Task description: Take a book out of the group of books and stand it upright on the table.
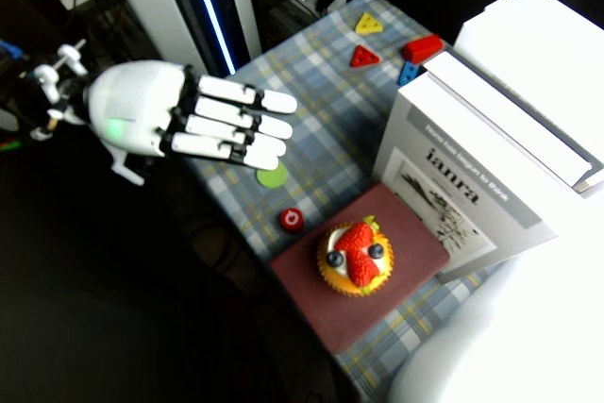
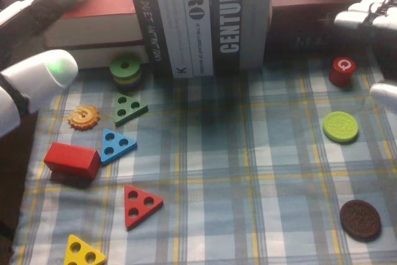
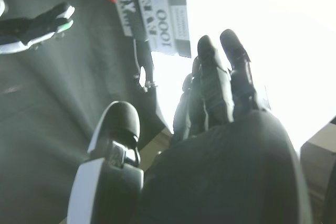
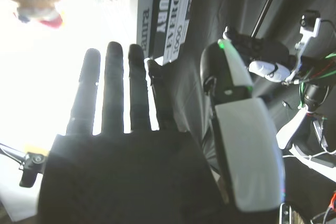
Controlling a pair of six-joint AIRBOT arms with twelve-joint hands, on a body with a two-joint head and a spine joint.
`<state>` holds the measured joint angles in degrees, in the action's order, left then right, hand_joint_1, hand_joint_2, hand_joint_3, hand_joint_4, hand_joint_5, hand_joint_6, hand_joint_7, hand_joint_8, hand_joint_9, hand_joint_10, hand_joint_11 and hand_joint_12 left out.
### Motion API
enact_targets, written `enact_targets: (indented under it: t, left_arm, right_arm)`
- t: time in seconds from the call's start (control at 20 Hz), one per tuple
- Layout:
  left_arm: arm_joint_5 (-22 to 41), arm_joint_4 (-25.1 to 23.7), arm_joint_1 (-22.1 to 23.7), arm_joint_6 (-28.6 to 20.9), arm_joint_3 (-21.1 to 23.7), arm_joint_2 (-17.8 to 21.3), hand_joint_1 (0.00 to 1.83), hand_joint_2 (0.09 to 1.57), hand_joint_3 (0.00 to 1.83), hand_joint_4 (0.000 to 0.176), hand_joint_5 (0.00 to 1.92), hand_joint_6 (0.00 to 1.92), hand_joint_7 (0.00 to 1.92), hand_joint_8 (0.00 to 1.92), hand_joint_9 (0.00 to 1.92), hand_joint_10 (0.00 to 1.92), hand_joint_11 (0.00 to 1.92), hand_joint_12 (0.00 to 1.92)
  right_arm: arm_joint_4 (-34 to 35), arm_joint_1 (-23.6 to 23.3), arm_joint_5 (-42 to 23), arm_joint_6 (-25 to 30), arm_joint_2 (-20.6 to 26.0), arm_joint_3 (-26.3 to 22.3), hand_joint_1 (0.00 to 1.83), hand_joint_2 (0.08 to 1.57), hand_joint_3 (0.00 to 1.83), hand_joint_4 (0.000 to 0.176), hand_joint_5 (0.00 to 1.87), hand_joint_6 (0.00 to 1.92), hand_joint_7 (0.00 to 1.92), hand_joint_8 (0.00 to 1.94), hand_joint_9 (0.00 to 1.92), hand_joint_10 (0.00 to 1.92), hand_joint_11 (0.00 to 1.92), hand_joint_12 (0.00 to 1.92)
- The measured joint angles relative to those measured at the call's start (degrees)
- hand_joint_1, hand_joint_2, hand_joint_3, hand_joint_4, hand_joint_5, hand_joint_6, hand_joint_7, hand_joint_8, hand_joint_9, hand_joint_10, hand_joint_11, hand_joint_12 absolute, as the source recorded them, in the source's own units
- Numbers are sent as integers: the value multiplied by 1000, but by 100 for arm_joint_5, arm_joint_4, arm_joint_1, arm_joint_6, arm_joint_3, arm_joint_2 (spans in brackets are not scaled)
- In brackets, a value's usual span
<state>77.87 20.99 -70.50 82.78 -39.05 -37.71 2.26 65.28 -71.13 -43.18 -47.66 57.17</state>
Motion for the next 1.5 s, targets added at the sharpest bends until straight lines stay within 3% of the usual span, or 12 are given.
enact_targets:
  t: [0.05,0.2,0.25,0.35,0.45,0.5,0.55,0.65,0.75,0.8,1.15,1.5]
  left_arm:
    - [-2,11,0,-4,0,-2,25,1342,11,166,248,6,201,4,104,7,0,0]
    - [-39,50,0,-46,-24,-17,20,1350,3,155,279,9,228,6,125,8,0,0]
    - [-37,72,-2,-63,-24,-26,24,1347,0,157,278,4,222,2,120,3,0,0]
    - [-46,70,-13,-76,-24,-31,26,1348,1,154,281,5,222,1,121,3,0,0]
    - [-66,79,-15,-81,-35,-31,30,1347,0,162,287,4,222,2,120,2,0,0]
    - [-72,90,-15,-81,-42,-39,32,1345,0,170,285,2,211,0,107,0,0,0]
    - [-76,90,-15,-83,-50,-66,48,1348,0,165,283,1,210,0,112,2,0,0]
    - [-138,76,-15,-107,-57,-79,41,1358,3,164,262,0,214,1,121,5,0,0]
    - [-120,116,-15,-111,-59,-114,66,1360,1,170,240,0,227,4,149,10,0,0]
    - [-140,94,-15,-114,-59,-114,86,1358,0,169,239,1,235,5,156,9,0,0]
    - [-140,105,-15,-120,-94,-146,95,1379,3,156,227,3,286,7,162,4,0,0]
    - [-157,118,-15,-120,-92,-149,120,1378,0,147,233,1,314,6,202,10,0,0]
  right_arm:
    - [-4,-85,24,-2,-52,33,315,1416,6,42,450,6,348,0,317,11,30,760]
    - [-195,-780,225,-42,-332,297,336,1412,0,76,451,1,299,0,256,3,0,625]
    - [-278,-1121,267,-42,-485,446,145,1412,1,90,403,0,275,0,169,1,0,352]
    - [-326,-1410,332,-44,-616,588,68,1421,5,88,363,2,228,3,116,3,0,218]
    - [-365,-1703,417,-72,-664,697,2,1335,0,168,308,0,110,0,115,7,63,390]
    - [-348,-1805,422,-199,-664,715,0,1297,4,174,309,2,88,4,118,1,12,535]
    - [-323,-1899,444,-304,-662,715,0,1261,1,176,312,1,81,1,137,1,2,671]
    - [-363,-2306,656,-675,-682,723,0,1242,0,176,300,0,52,1,41,3,0,540]
    - [-551,-2721,957,-778,-857,898,0,1169,0,176,256,11,10,0,1,0,0,68]
    - [-658,-2924,1198,-778,-970,1001,0,1153,0,176,250,14,1,0,0,0,0,13]
    - [-1292,-3589,2503,-787,-1226,1346,0,1110,0,176,345,12,0,0,0,0,0,0]
    - [-1528,-3700,2966,-785,-1263,1390,0,1107,0,176,350,5,0,0,0,0,0,0]
